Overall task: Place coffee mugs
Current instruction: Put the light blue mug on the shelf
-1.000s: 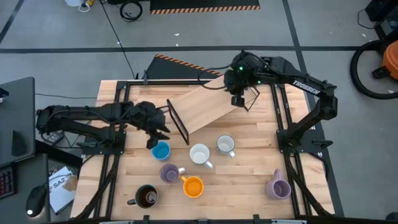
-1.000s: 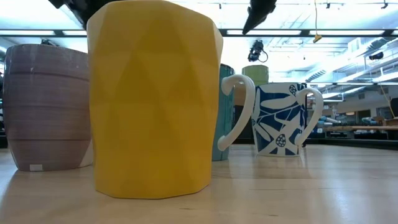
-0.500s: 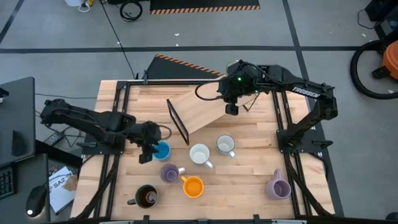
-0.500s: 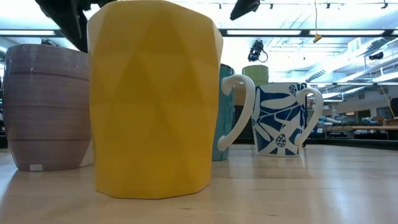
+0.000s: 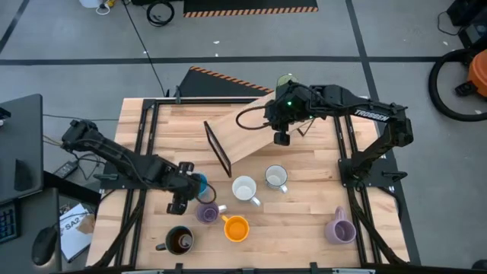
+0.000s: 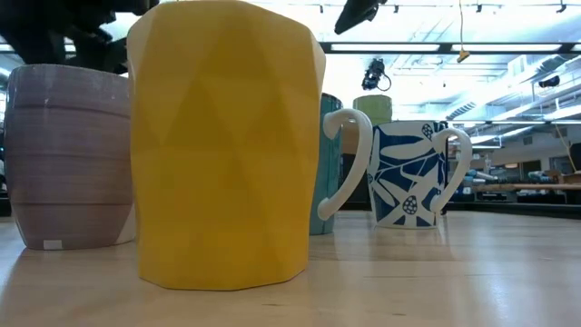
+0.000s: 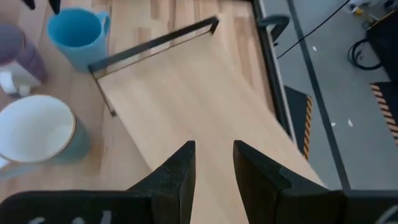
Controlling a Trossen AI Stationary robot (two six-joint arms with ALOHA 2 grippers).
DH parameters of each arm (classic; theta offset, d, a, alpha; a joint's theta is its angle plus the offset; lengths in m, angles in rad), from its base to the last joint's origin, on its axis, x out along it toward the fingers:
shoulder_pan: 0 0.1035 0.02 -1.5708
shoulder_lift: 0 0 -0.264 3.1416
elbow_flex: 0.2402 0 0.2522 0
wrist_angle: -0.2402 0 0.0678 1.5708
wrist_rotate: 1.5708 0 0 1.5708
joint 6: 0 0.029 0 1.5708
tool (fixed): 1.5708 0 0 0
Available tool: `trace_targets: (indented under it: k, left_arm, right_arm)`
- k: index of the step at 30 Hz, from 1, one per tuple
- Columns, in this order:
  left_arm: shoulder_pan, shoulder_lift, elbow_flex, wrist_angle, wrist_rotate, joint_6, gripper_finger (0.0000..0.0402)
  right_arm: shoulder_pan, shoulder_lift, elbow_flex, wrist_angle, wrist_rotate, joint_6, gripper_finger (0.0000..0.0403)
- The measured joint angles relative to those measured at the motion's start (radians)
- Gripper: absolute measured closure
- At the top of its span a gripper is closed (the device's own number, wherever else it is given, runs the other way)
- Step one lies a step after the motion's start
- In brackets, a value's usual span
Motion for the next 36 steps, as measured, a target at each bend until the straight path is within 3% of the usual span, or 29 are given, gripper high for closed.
trace_targets:
  k: [13,23,30,36]
  left_arm:
    - [-0.027,0.152,0.0,-0.009,-0.058,0.116,0.0242]
    - [-0.019,0.173,-0.006,-0.043,-0.075,0.163,0.0372]
    - [0.023,0.148,-0.008,-0.081,-0.106,0.246,0.0375]
    - [0.124,0.148,-0.003,-0.101,-0.075,0.364,0.0371]
  right_arm:
    - [0.049,0.0,-0.148,0.118,-0.001,0.014,0.0289]
    - [0.08,0.0,-0.157,0.143,0.0,0.015,0.0288]
    - [0.109,0.0,-0.157,0.176,-0.001,-0.038,0.0288]
    - [0.113,0.0,-0.157,0.202,-0.007,-0.04,0.0288]
